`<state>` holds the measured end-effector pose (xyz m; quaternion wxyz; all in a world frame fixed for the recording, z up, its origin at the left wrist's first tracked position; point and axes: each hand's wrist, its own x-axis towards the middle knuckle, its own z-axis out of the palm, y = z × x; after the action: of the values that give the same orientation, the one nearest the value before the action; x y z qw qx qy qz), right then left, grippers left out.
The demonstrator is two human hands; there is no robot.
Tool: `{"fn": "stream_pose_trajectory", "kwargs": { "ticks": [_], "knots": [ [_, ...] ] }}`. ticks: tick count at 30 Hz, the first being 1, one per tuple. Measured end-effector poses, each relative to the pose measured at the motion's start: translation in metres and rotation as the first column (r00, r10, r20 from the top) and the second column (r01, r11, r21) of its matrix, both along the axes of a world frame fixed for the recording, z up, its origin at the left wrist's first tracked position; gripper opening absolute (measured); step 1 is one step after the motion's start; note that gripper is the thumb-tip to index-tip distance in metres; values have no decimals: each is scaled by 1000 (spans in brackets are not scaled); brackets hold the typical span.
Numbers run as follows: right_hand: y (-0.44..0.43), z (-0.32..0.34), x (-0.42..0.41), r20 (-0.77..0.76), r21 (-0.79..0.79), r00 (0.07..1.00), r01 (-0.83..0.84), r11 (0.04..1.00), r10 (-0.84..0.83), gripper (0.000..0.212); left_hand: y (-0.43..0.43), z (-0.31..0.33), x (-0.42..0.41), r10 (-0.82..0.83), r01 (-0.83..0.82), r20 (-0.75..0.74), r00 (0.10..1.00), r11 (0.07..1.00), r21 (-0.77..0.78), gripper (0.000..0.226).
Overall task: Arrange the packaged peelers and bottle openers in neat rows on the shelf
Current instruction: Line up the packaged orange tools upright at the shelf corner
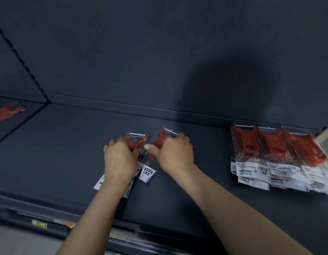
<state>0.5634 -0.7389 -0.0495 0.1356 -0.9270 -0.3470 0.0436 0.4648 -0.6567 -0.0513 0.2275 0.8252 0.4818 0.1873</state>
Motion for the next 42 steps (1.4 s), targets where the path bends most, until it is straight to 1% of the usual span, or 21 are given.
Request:
{"fn": "stream_pose_trajectory", "kwargs": {
  "ticks": [3, 5, 6, 9, 13, 15, 18, 22, 25, 28, 31, 34, 38, 42],
  "knots": [
    [9, -2, -4, 80, -21, 997, 24, 999, -22, 80, 3, -2, -6, -37, 37, -49, 998, 999, -7, 34],
    [12, -2, -6, 87, -26, 996, 13, 1000, -11, 71, 5, -3, -10, -52, 52, -88, 995, 999, 1, 34],
    [13, -2, -6, 66, -21, 998, 1, 1000, 0, 64, 6, -2, -11, -60, 61, -86, 994, 998, 6, 31],
    [12, 3, -6, -28, 23, 999, -26, 999, 26, 44, 9, -3, -12, -73, 73, -18, 997, 997, 1, 20],
    [-1, 11, -1, -86, 93, 996, -18, 995, 26, 39, 4, -1, -6, -41, 41, 93, 995, 999, 12, 14],
    [-11, 18, 3, -64, 120, 998, -3, 993, 11, 35, -3, 4, 1, -51, 49, 157, 986, 999, 16, 17],
    [-32, 31, 16, -18, 156, 998, 67, 985, -65, 31, -20, 14, 23, -112, 112, 238, 965, 994, 14, 17],
    [-74, 46, 42, 26, 165, 984, 172, 971, -178, 31, -57, 29, 63, -215, 227, 294, 931, 974, -7, 13],
    [-109, 53, 61, 43, 161, 964, 251, 954, -261, 30, -91, 39, 92, -294, 318, 340, 893, 948, -15, 13],
    [-141, 60, 79, 70, 176, 942, 314, 933, -330, 25, -120, 44, 116, -373, 404, 391, 842, 915, 4, 20],
    [-169, 62, 95, 94, 195, 919, 360, 912, -383, 23, -142, 45, 137, -412, 437, 393, 822, 899, 27, 24],
    [-188, 59, 110, 46, 205, 913, 389, 898, -405, 20, -159, 43, 155, -415, 438, 380, 827, 899, 28, 29],
    [-199, 55, 127, 27, 211, 913, 393, 895, -408, 22, -171, 38, 172, -425, 444, 321, 846, 896, 17, 28],
    [-204, 52, 141, 21, 223, 927, 362, 905, -376, 24, -175, 35, 184, -418, 433, 265, 869, 901, 1, 22]
  ]
}}
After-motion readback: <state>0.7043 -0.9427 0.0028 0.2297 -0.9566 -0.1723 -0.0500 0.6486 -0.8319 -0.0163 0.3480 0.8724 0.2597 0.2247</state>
